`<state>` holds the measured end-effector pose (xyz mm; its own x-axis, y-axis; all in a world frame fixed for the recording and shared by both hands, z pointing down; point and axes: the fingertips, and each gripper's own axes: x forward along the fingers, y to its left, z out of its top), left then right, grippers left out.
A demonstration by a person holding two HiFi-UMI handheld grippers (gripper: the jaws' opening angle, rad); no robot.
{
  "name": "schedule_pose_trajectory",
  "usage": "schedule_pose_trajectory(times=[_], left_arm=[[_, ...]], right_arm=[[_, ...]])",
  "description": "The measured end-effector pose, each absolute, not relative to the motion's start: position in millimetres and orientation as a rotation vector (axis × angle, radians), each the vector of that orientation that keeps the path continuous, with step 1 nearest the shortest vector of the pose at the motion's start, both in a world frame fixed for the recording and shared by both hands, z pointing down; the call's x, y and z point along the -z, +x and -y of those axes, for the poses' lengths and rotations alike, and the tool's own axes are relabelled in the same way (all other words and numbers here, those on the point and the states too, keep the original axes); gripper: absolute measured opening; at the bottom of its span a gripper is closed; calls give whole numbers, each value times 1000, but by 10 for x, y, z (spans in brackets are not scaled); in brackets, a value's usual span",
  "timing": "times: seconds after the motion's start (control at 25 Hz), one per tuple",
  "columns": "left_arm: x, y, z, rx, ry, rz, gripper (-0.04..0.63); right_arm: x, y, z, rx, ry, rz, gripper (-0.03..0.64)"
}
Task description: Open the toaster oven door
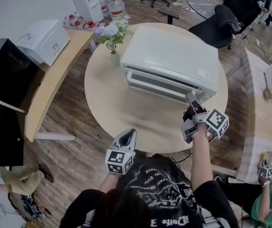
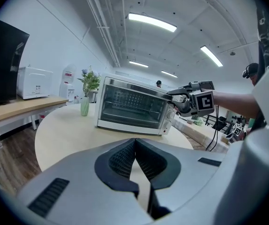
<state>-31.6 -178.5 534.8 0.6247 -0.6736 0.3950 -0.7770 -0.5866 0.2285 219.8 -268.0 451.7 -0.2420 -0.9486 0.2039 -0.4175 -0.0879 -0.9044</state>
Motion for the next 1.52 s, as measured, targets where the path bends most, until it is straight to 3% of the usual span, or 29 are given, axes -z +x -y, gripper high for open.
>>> schedule_pose_trajectory(times=[1.52], left_arm=[[-5462, -320, 1657, -432, 2408, 1241, 20]], right_arm=[[-4942, 1786, 1987, 1396, -1361, -1921, 141]])
